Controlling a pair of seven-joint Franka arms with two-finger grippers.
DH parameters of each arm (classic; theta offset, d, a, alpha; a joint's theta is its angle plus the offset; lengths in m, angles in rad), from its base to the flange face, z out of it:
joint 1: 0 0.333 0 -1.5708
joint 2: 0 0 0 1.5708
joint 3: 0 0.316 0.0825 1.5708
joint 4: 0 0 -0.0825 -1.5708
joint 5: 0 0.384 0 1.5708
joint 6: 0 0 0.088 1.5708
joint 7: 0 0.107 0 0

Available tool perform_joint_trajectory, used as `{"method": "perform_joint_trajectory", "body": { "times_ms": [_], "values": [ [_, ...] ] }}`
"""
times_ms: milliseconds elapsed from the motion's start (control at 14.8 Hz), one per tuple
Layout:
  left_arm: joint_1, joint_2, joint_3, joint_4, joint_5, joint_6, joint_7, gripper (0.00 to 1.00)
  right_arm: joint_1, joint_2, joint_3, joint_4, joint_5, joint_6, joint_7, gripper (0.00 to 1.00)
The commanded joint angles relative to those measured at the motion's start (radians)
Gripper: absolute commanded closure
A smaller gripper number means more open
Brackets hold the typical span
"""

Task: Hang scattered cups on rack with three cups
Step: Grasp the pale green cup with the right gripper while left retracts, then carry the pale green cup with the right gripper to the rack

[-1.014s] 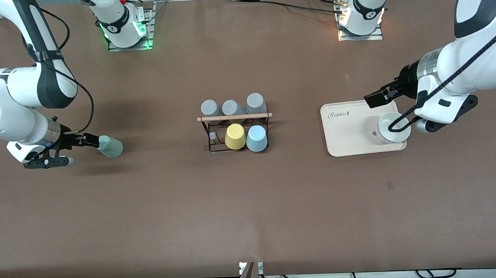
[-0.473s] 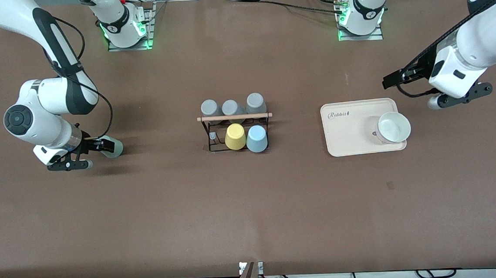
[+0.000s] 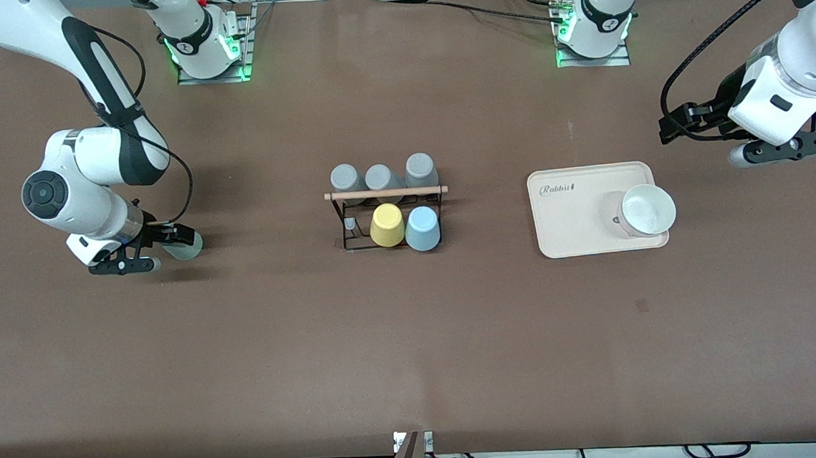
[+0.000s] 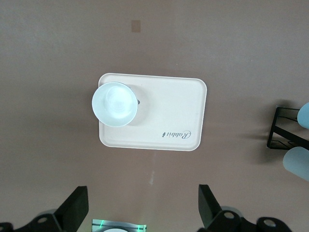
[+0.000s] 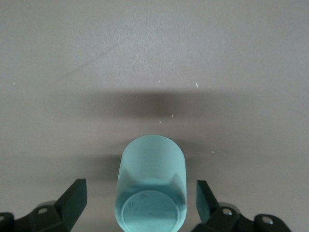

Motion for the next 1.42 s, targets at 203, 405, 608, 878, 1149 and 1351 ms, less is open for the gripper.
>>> {"method": "perform_joint_trajectory", "body": {
  "times_ms": [203, 405, 608, 878, 1149, 1351],
  "values": [
    [0.001, -0.004, -0.007, 0.011, 0.014, -0.015, 0.001, 0.0, -0.002, 0.017, 0.0, -0.007, -0.008, 0.022, 0.025, 0.0],
    [0.001, -0.003, -0.006, 0.011, 0.012, -0.017, 0.002, 0.0, -0.005, 0.023, 0.0, -0.007, -0.008, 0.02, 0.025, 0.0],
    [0.001, -0.003, -0.007, 0.011, 0.012, -0.017, 0.002, 0.0, -0.006, 0.033, 0.0, -0.008, -0.008, 0.012, 0.025, 0.12],
    [0.001, -0.003, -0.007, 0.011, 0.012, -0.017, 0.001, 0.0, -0.005, 0.028, 0.0, 0.004, -0.01, -0.01, 0.025, 0.54],
    [0.001, -0.003, -0.007, 0.011, 0.012, -0.02, -0.001, 0.0, 0.023, 0.005, 0.017, 0.15, -0.004, -0.165, 0.011, 0.68],
    [0.001, -0.003, -0.007, 0.011, 0.012, -0.02, -0.001, 0.0, 0.079, 0.017, 0.058, 0.396, 0.001, -0.444, 0.024, 0.72]
  ]
}}
